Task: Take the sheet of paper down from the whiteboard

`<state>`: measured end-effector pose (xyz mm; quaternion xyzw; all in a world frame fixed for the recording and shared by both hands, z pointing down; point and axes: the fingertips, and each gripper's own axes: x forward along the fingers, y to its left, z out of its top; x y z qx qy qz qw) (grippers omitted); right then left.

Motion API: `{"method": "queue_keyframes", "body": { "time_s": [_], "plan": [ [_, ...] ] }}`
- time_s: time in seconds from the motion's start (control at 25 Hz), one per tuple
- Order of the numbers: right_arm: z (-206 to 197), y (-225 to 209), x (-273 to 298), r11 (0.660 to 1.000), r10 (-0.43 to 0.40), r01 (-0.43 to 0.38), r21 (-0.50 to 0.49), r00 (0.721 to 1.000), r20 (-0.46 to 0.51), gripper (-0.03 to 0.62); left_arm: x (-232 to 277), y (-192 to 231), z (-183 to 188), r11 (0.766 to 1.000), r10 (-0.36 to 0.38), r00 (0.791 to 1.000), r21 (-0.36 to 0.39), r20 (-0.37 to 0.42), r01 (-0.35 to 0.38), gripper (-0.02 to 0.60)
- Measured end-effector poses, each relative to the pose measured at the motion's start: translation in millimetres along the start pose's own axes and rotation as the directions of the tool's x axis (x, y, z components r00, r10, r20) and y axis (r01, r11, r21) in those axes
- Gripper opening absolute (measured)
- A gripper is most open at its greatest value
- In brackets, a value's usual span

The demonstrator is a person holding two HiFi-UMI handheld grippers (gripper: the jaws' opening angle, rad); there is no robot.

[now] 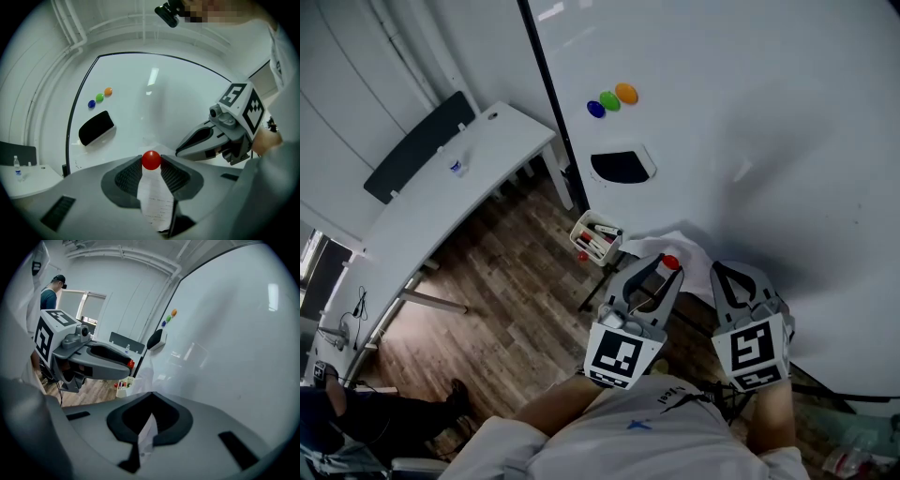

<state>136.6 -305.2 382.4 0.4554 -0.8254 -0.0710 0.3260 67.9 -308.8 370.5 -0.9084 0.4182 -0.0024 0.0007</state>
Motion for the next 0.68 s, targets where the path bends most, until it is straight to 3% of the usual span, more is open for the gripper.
{"method": "queue_keyframes", "body": {
  "time_s": [0.68],
  "plan": [
    [-1.7, 5.3, -2.5, 1.0, 0.001, -0.001, -0.005, 1.0, -0.001, 0.014, -4.5, -4.4, -5.5, 1.0, 0.0, 1.0, -0.003, -0.001, 0.0, 0.132]
  ]
}}
